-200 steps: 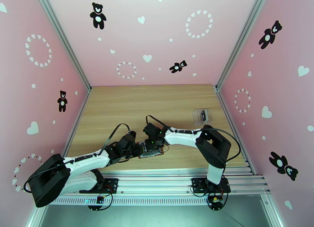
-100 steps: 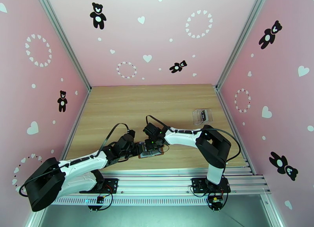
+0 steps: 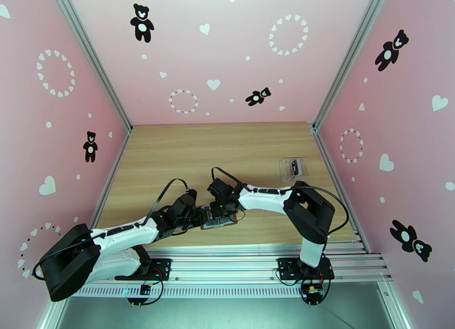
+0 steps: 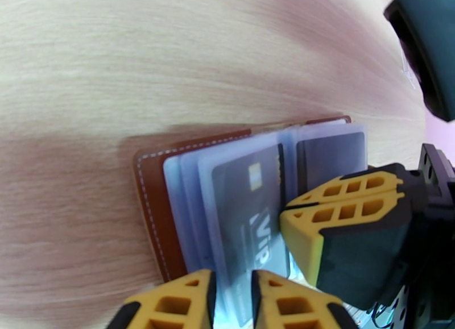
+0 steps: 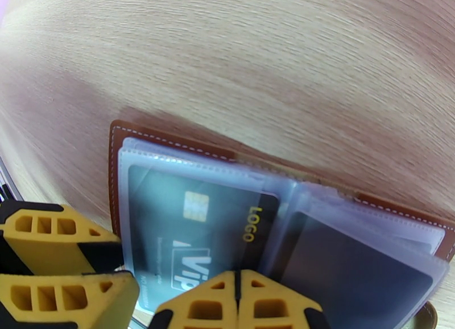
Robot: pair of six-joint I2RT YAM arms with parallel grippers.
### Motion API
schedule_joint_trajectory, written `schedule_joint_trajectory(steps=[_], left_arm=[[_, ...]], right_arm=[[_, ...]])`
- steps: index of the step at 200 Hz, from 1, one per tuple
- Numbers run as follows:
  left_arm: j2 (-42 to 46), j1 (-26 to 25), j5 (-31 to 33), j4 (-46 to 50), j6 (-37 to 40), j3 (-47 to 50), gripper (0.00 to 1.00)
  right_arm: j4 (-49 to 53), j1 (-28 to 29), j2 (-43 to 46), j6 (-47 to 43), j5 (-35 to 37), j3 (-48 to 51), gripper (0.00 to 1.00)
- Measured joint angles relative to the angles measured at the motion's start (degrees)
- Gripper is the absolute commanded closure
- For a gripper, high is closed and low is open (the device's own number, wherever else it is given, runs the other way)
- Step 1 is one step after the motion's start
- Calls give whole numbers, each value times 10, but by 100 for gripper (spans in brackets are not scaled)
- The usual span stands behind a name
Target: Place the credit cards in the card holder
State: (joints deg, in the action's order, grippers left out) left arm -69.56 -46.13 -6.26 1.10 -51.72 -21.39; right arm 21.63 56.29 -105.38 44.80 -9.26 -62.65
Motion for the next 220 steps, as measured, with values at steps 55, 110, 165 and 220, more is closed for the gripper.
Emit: schedule_joint_trajectory(steps=[55, 110, 165, 220], left_arm=[[-12, -6, -5, -3, 0, -11, 76], [-14, -17, -4, -3, 0, -35, 76], [-52, -27, -6, -3, 0, -64, 76], [-110, -36, -10, -5, 6, -128, 65]], right_arm=[[-6, 0, 2, 0, -2, 4, 97], [16, -5, 30, -5, 11, 10, 71], [36, -38, 126, -9, 29, 38, 65], [59, -124, 228, -24, 57, 123, 64]])
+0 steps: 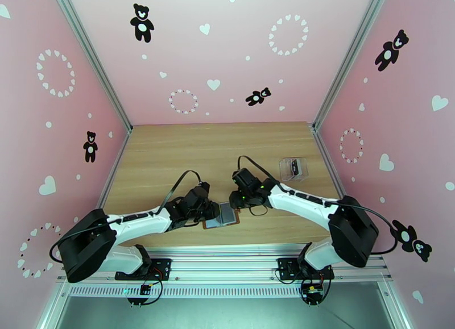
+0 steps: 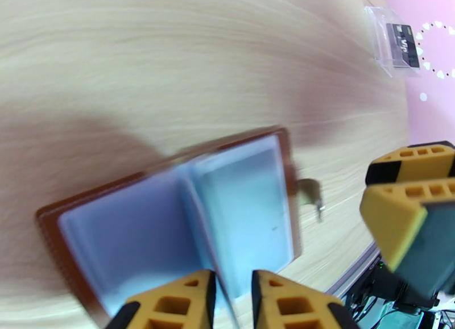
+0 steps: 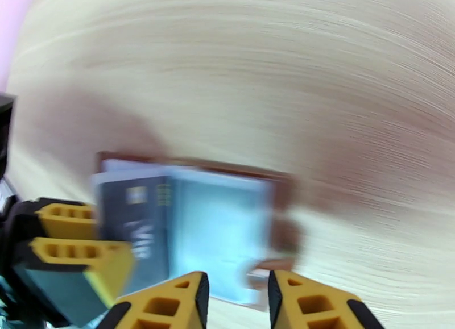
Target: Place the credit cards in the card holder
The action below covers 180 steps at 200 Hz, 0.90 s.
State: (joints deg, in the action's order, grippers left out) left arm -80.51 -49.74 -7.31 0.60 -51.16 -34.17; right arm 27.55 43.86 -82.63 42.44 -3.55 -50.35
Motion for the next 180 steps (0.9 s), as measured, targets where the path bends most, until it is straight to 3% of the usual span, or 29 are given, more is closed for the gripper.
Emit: schedule_joint_trajectory(steps=[23, 64, 99, 127, 154, 180], left_arm=[[-38, -10, 0, 0, 10, -33, 54], [-106, -34, -2, -3, 20, -84, 47], [-107, -40, -6, -11, 29, -86, 42], [-26, -40, 17, 12, 42, -65, 37], [111, -40, 71, 78, 61, -50, 29], [238, -39, 140, 172, 76, -49, 25]], right_arm=[[12, -31, 50, -9, 11, 37, 63], [20, -63, 124, -24, 29, 78, 62], [26, -73, 151, -35, 44, 90, 62], [30, -81, 158, -55, 52, 89, 64], [61, -98, 158, -82, 71, 66, 63], [86, -145, 153, -113, 93, 12, 56]])
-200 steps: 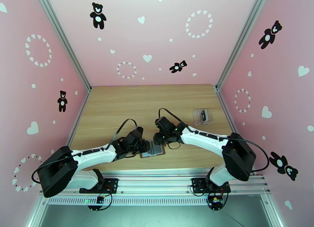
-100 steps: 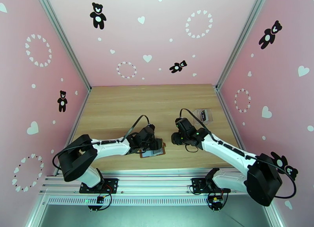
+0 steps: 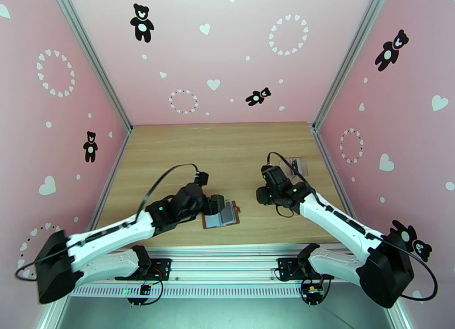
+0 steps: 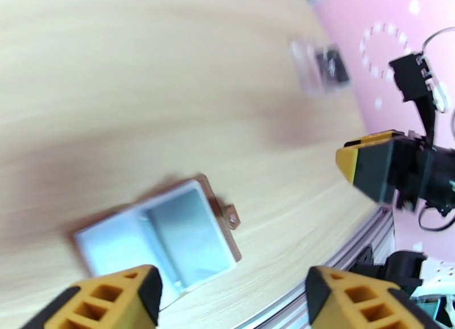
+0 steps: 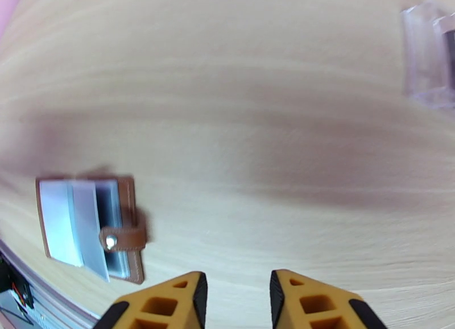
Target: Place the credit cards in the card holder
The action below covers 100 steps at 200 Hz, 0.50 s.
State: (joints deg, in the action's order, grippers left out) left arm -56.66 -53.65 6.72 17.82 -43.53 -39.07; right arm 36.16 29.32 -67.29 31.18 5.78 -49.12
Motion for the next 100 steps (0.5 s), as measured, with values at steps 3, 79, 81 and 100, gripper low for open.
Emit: schedule_joint_trajectory(steps=[3, 79, 81, 100], left_arm=[[13, 0, 7, 13, 1, 0, 25], [202, 28, 93, 207, 8, 66, 19], [203, 29, 93, 209, 8, 67, 19], [207, 38, 94, 215, 14, 80, 18]], right_arm=[[2, -8, -3, -2, 3, -7, 55], [79, -232, -211, -85, 46, -210, 44], [83, -237, -217, -88, 47, -216, 44], [108, -271, -268, -102, 50, -265, 44]])
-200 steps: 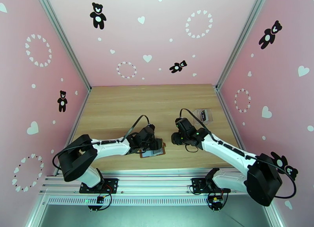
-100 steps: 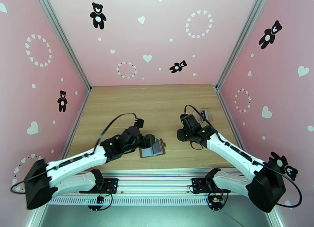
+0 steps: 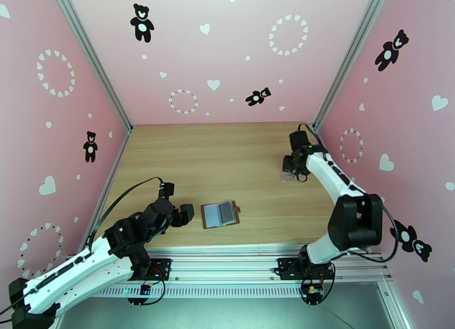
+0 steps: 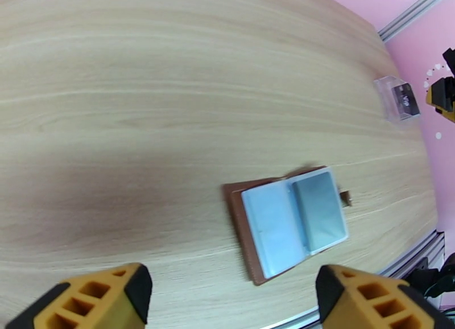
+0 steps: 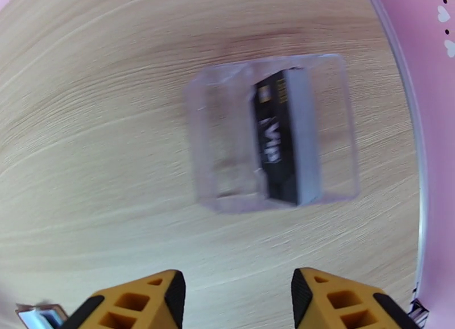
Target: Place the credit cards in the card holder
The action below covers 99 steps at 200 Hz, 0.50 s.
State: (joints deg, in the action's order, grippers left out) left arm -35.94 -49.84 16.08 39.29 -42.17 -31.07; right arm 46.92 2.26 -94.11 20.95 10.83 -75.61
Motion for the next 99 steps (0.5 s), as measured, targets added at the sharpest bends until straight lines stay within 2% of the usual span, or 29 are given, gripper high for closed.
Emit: schedule_joint_trajectory(steps=[53, 99], left_arm=[[-26, 22, -7, -5, 13, 14, 18], [-31, 33, -19, -12, 17, 21, 18]], right_arm=[[42, -25, -106, -32, 13, -85, 43], [59, -32, -147, -36, 33, -106, 43]])
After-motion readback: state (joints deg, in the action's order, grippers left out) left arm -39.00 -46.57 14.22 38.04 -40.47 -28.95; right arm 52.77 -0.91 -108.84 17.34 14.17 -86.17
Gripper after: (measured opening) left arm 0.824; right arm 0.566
